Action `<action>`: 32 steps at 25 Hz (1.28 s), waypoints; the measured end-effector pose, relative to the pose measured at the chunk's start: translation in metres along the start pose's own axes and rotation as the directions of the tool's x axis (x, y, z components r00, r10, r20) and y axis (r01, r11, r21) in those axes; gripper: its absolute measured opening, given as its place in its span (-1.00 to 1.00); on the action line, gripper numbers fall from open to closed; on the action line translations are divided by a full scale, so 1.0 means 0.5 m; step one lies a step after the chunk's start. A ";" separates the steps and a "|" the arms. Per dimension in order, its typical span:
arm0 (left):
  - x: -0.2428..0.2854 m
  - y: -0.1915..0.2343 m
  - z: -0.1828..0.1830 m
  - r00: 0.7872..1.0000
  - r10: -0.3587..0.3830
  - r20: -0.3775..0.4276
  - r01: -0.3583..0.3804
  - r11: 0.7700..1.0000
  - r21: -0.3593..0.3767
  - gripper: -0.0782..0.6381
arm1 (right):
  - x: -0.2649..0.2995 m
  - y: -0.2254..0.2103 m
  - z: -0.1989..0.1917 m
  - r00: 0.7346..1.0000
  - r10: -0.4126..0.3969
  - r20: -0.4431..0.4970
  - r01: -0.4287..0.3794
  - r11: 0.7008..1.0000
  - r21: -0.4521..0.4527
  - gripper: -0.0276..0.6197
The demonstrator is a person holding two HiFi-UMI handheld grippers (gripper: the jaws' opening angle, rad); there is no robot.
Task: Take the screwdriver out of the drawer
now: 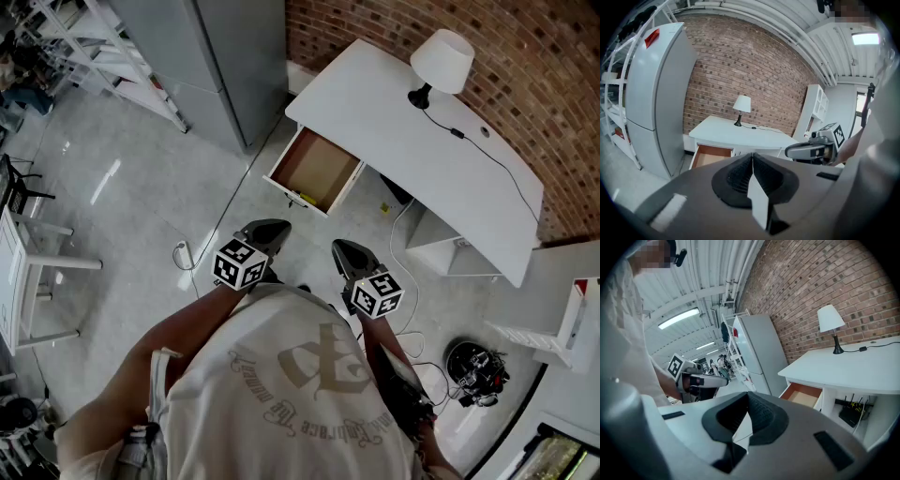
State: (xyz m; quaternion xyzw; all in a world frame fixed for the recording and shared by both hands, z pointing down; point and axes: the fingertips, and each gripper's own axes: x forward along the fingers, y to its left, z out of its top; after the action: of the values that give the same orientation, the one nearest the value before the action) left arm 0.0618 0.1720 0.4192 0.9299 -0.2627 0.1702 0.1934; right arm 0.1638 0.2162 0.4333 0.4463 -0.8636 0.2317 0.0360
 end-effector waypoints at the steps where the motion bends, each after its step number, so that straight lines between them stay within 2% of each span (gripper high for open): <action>1: -0.003 -0.003 -0.003 1.000 0.000 0.001 0.000 1.000 -0.001 -0.75 | -0.005 0.002 -0.004 1.000 -0.004 0.000 0.004 1.000 0.000 -0.90; 8: -0.008 -0.025 -0.025 1.000 -0.019 -0.018 0.019 1.000 0.002 -0.75 | -0.029 0.015 -0.018 1.000 -0.028 0.002 0.028 1.000 0.000 -0.90; 17: -0.001 -0.044 -0.027 0.997 -0.061 -0.048 0.062 0.998 0.028 -0.75 | -0.045 0.010 -0.039 0.997 -0.074 0.013 0.073 0.996 0.045 -0.90; 22: 0.002 -0.033 -0.036 0.996 -0.065 -0.062 0.067 0.997 0.027 -0.75 | -0.038 0.007 -0.034 0.996 -0.088 0.027 0.087 0.995 0.053 -0.90; 27: 0.017 -0.037 -0.022 0.995 -0.084 -0.050 0.087 0.995 0.042 -0.75 | -0.037 -0.007 -0.034 0.996 -0.092 0.015 0.091 0.994 0.052 -0.90; 32: 0.003 -0.016 -0.021 0.998 -0.055 -0.042 0.056 0.998 0.028 -0.75 | -0.019 -0.007 -0.041 0.997 -0.078 -0.006 0.078 0.995 0.068 -0.89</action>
State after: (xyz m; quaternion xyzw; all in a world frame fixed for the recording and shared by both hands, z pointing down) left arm 0.0650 0.1823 0.4268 0.9359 -0.2301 0.1877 0.1896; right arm 0.1693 0.2307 0.4504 0.4802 -0.8371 0.2601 0.0312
